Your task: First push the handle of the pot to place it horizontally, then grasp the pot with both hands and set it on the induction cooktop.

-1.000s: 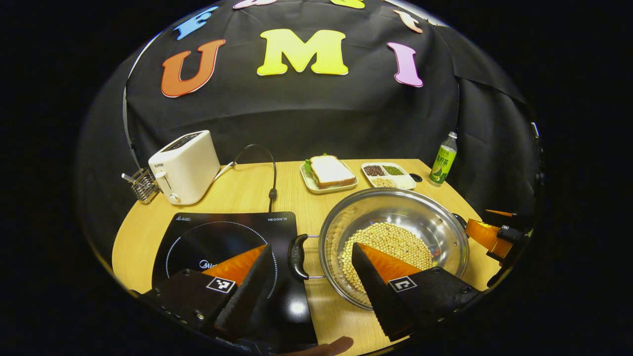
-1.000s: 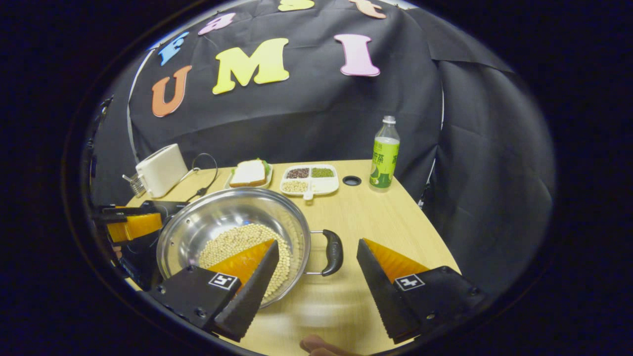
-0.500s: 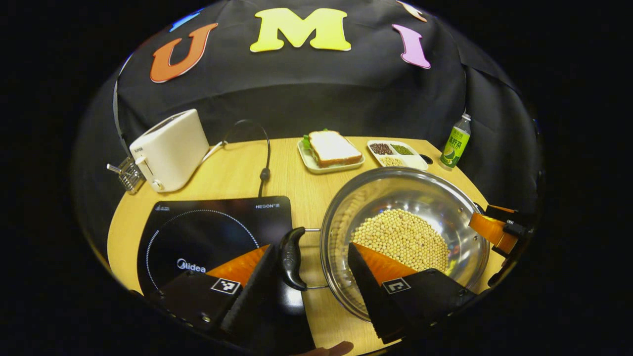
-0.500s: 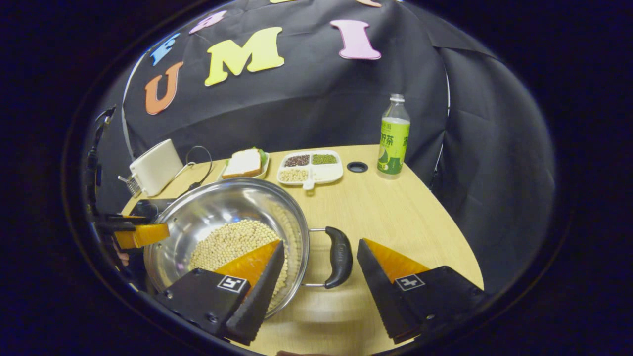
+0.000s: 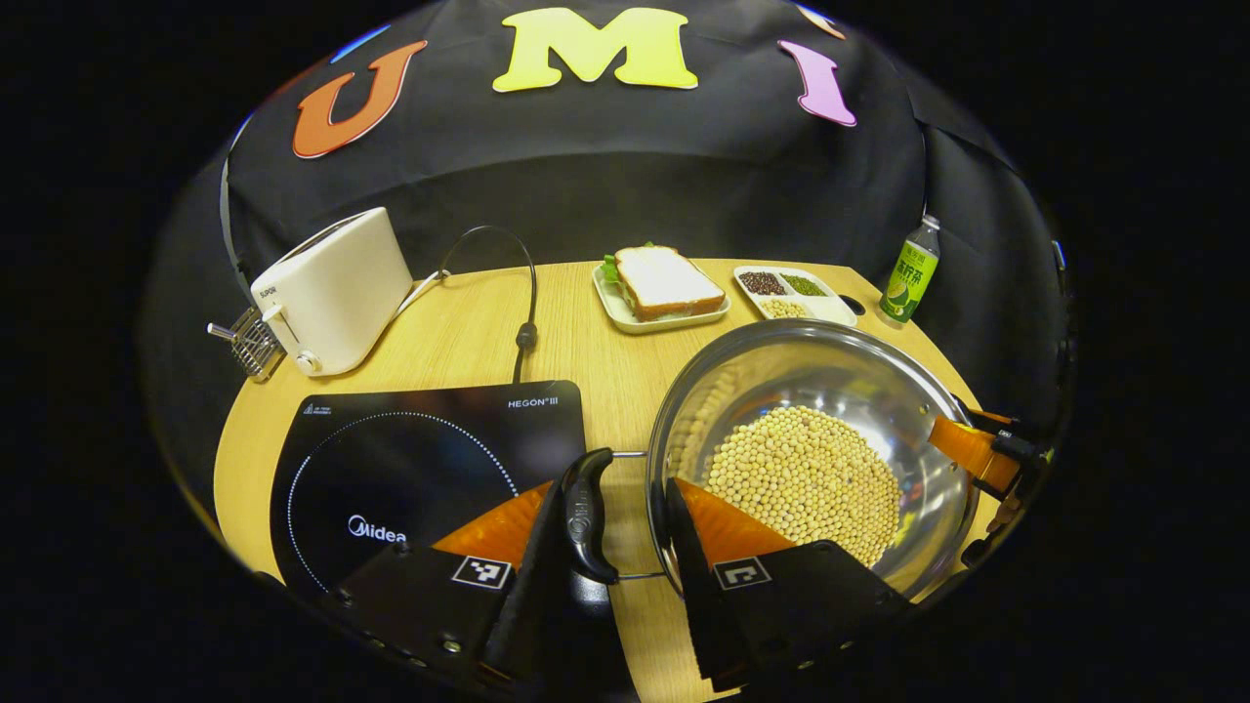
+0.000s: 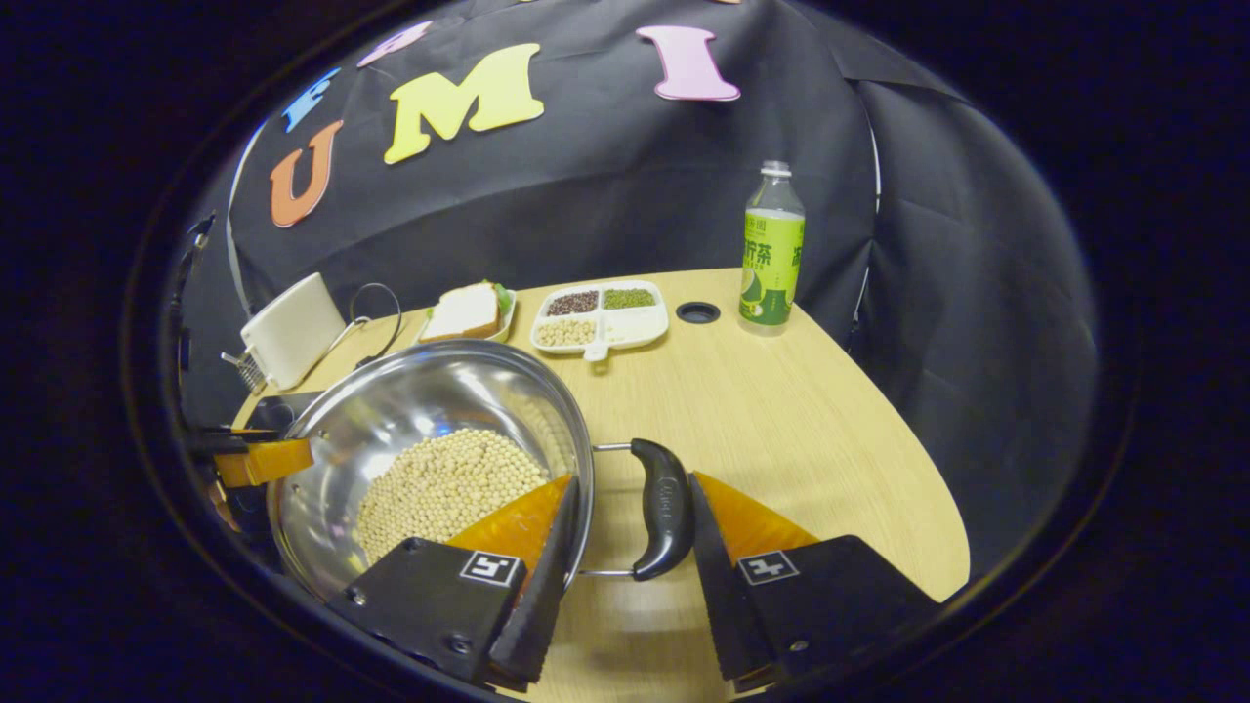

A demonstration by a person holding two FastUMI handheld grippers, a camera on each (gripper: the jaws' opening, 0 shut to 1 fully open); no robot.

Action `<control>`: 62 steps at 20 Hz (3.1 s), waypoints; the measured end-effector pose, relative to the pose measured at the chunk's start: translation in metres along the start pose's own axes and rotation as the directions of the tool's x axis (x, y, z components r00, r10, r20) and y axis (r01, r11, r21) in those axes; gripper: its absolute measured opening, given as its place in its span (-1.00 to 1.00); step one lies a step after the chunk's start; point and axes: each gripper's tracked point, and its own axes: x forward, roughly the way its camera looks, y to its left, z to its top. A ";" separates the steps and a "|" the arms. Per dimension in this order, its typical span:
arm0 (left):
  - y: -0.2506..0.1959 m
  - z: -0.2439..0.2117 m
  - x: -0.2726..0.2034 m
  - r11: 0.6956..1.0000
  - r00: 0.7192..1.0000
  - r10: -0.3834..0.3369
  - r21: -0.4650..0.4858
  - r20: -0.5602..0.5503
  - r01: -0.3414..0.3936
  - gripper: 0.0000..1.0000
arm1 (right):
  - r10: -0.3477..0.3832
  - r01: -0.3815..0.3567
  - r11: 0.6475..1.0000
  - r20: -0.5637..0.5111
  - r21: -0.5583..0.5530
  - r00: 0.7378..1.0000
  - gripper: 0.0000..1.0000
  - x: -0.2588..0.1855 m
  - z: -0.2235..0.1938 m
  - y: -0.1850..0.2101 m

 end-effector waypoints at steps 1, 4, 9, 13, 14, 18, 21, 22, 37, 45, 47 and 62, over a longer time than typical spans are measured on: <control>0.000 0.000 0.000 1.000 1.000 0.002 0.000 0.007 -0.002 0.38 | -0.006 0.006 1.000 -0.009 0.004 1.000 0.33 -0.002 -0.001 0.000; -0.002 -0.002 -0.003 1.000 1.000 0.000 -0.006 0.004 0.000 0.10 | -0.019 0.019 1.000 -0.036 0.022 0.999 0.21 -0.010 -0.005 -0.002; -0.008 -0.005 -0.030 1.000 1.000 0.001 0.007 0.031 -0.002 0.09 | 0.002 0.001 0.998 -0.052 0.062 0.999 0.19 -0.036 -0.010 -0.005; -0.010 0.001 -0.059 1.000 0.997 -0.019 -0.016 0.074 0.021 0.09 | -0.003 0.004 0.999 -0.006 0.049 1.000 0.19 -0.072 0.003 -0.001; -0.008 0.001 -0.066 1.000 0.996 -0.019 -0.008 0.084 0.020 0.10 | 0.002 -0.003 0.999 0.003 0.049 1.000 0.17 -0.080 0.006 0.002; 0.020 -0.002 -0.098 1.000 0.993 0.003 -0.023 0.121 -0.001 0.08 | 0.058 -0.058 0.996 0.002 0.063 0.998 0.17 -0.102 0.004 0.034; 0.048 -0.013 -0.115 0.998 0.993 0.013 -0.066 0.119 -0.005 0.08 | 0.085 -0.085 0.996 0.004 0.038 0.996 0.15 -0.116 0.002 0.065; 0.057 -0.016 -0.120 0.997 0.992 0.015 -0.076 0.125 -0.006 0.07 | 0.091 -0.091 0.996 0.006 0.023 0.996 0.15 -0.120 0.001 0.075; 0.189 0.011 -0.190 0.982 0.964 0.148 -0.152 0.220 -0.116 0.08 | 0.203 -0.201 0.977 0.021 -0.074 0.979 0.15 -0.145 0.046 0.227; 0.243 0.028 -0.181 0.966 0.954 0.203 -0.205 0.219 -0.158 0.08 | 0.241 -0.240 0.966 0.003 -0.100 0.970 0.15 -0.117 0.067 0.285; 0.254 0.024 -0.171 0.962 0.955 0.217 -0.211 0.204 -0.173 0.08 | 0.240 -0.240 0.966 -0.012 -0.101 0.971 0.17 -0.102 0.064 0.295; 0.277 -0.005 -0.100 0.956 0.967 0.228 -0.215 0.115 -0.199 0.09 | 0.196 -0.204 0.976 -0.104 -0.079 0.975 0.17 -0.028 0.012 0.308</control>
